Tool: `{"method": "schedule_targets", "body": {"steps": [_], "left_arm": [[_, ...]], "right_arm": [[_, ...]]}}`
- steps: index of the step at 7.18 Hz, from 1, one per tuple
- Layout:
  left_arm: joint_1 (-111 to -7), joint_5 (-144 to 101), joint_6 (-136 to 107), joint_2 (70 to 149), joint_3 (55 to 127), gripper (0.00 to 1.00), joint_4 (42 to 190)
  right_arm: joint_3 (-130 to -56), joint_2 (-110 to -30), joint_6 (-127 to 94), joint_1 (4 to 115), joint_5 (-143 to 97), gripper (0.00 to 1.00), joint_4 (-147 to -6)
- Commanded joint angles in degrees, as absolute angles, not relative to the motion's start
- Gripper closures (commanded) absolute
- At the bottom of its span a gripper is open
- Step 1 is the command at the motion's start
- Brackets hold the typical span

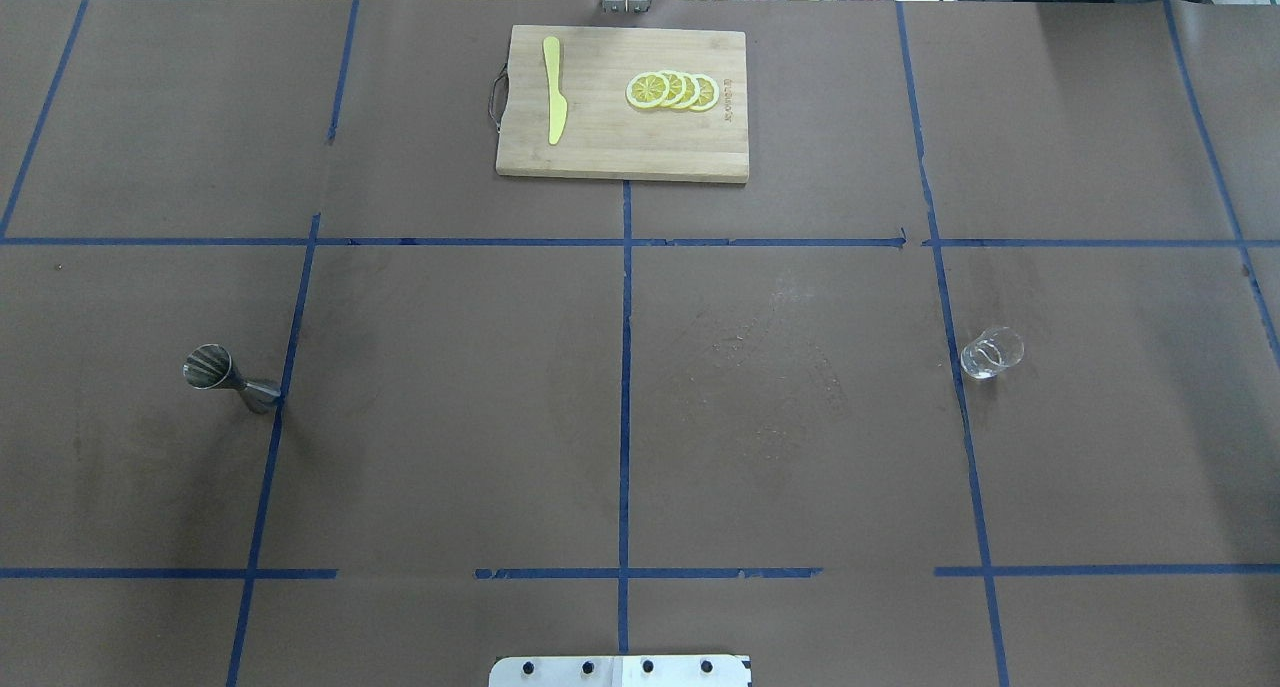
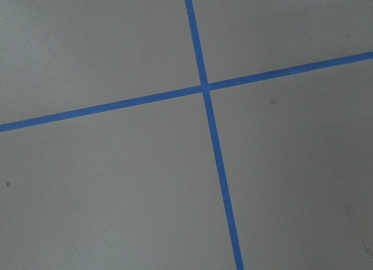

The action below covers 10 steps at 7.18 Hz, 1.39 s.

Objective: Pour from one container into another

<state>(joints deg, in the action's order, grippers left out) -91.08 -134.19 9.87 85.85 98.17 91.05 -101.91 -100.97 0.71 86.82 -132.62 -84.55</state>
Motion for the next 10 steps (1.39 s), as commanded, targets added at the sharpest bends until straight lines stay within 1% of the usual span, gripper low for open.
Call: {"method": "schedule_targets", "body": {"steps": [1, 3, 4, 5, 6, 8, 10], "left_arm": [[-91.1, -134.3, 9.7, 85.8, 97.9, 0.0, 95.7], [-91.1, -134.1, 9.5, 86.0, 97.3, 0.0, 103.9], [-91.1, -134.3, 9.8, 85.5, 97.3, 0.0, 105.8], [-91.1, -134.3, 9.7, 86.0, 97.1, 0.0, 108.0], [-91.1, -134.2, 9.7, 86.1, 96.1, 0.0, 115.3], [-91.0, -134.1, 9.5, 87.1, 90.4, 0.0, 129.8], [-91.1, -134.5, 7.8, 87.7, 90.4, 0.0, 133.0]], "right_arm": [[-102.2, -100.5, 0.2, 86.7, -132.6, 0.0, -84.6], [-104.0, -96.9, -0.2, 86.7, -132.3, 0.0, -84.6], [-104.0, -95.8, -0.2, 86.7, -132.4, 0.0, -84.6], [-104.4, -95.7, -0.2, 86.7, -132.2, 0.0, -84.6], [-104.4, -94.9, 0.0, 86.7, -132.0, 0.0, -84.6], [-103.6, -94.7, -0.3, 86.7, -131.2, 0.0, -81.0], [-104.1, -95.4, 0.1, 86.8, -132.1, 0.0, -79.2]]}}
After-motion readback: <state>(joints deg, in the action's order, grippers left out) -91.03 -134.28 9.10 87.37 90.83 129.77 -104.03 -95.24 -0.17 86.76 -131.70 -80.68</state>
